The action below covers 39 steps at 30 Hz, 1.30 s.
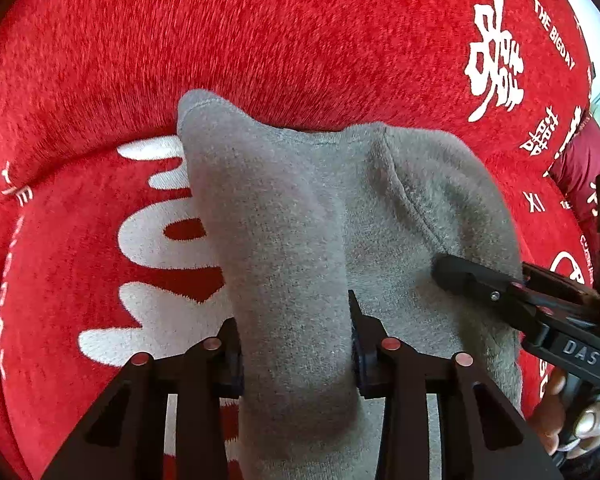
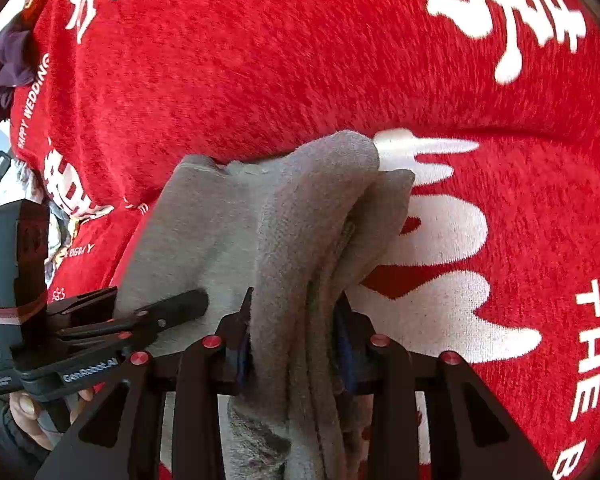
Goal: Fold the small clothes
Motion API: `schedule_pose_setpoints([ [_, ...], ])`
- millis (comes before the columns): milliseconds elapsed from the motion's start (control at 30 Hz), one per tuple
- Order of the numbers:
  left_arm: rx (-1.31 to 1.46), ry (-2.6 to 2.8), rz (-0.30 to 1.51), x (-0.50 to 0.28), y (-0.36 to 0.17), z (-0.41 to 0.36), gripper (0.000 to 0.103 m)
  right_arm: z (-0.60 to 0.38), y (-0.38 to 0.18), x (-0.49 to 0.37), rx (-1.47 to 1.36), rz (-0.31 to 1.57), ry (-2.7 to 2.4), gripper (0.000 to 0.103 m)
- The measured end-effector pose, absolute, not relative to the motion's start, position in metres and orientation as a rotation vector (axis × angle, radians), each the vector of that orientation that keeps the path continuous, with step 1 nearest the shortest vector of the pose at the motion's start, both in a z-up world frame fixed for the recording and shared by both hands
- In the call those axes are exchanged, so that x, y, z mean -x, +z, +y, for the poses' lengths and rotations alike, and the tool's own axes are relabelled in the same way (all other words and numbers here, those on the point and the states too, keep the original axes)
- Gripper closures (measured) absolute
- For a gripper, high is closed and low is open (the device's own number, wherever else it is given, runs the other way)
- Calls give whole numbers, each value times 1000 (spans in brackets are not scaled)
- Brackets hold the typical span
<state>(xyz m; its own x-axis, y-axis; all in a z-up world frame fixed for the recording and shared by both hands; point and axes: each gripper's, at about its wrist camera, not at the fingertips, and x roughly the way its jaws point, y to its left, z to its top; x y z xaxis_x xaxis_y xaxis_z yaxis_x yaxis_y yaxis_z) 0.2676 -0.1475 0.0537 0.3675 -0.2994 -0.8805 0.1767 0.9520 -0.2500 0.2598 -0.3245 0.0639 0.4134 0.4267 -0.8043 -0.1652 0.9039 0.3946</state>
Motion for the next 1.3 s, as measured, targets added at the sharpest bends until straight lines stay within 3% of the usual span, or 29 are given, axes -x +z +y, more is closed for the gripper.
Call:
schedule_pose_setpoints([
  [333,107,-315,1124,-229,92,-135,65,-311,107,-222,-259,1043,405,67],
  [700,78,-306,1119,-131,126,-103,65,-282,136,-134,-208,1045,464,67],
  [1233,86,-263,1114,-73,88,-81,64,-252,105,-74,-156,1077,472,67],
  [1300,79,-252,1148,-75,70,-80,59,-252,90,-79,-163,1116,463,67],
])
